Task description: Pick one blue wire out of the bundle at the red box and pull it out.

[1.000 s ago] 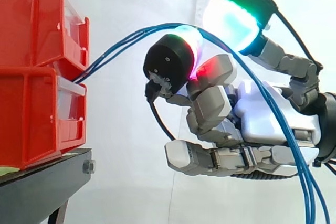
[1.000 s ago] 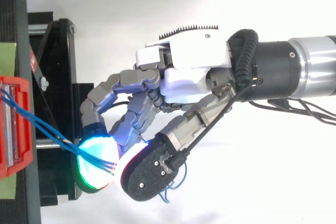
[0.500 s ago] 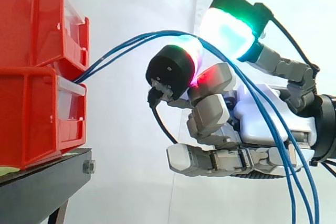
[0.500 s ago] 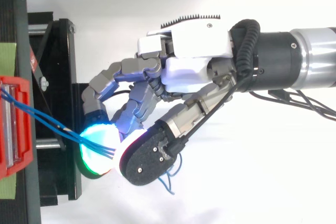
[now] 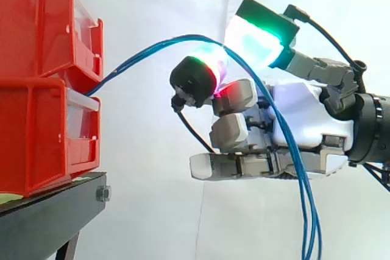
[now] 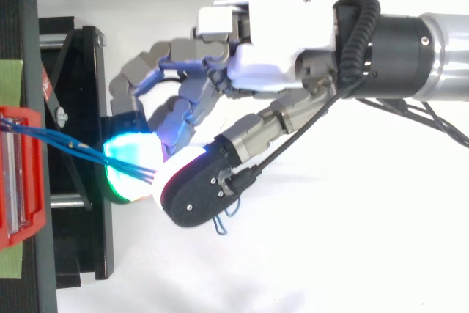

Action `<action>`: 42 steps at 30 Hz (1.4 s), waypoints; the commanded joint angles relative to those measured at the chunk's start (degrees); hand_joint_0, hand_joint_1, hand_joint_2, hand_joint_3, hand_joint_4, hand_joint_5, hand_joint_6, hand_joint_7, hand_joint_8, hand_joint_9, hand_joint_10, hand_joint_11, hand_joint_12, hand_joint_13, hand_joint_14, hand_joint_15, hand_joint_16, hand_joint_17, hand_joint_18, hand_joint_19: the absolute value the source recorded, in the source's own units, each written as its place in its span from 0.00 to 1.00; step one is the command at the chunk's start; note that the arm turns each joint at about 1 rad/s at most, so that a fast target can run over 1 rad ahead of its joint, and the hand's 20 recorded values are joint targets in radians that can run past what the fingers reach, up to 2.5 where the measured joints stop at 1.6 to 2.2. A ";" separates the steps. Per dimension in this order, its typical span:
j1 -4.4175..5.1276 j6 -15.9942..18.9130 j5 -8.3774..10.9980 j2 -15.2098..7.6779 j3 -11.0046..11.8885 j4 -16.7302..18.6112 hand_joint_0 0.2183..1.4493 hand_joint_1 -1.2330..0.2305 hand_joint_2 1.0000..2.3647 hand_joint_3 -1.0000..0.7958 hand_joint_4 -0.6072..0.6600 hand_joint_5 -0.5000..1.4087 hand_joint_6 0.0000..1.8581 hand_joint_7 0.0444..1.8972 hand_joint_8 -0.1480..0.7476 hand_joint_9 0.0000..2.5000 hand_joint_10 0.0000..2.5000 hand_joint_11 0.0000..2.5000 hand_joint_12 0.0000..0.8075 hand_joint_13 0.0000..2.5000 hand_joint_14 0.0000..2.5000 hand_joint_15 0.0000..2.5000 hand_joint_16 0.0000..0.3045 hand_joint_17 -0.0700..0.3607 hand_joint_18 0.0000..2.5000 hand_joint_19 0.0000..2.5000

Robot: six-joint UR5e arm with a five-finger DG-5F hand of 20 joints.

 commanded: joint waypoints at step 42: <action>-0.82 -3.45 -1.35 0.15 -0.16 -0.19 0.31 0.44 0.02 0.50 0.72 0.20 0.39 0.63 0.46 0.43 0.01 0.46 0.45 0.37 0.01 0.38 0.19 0.46 0.18 0.21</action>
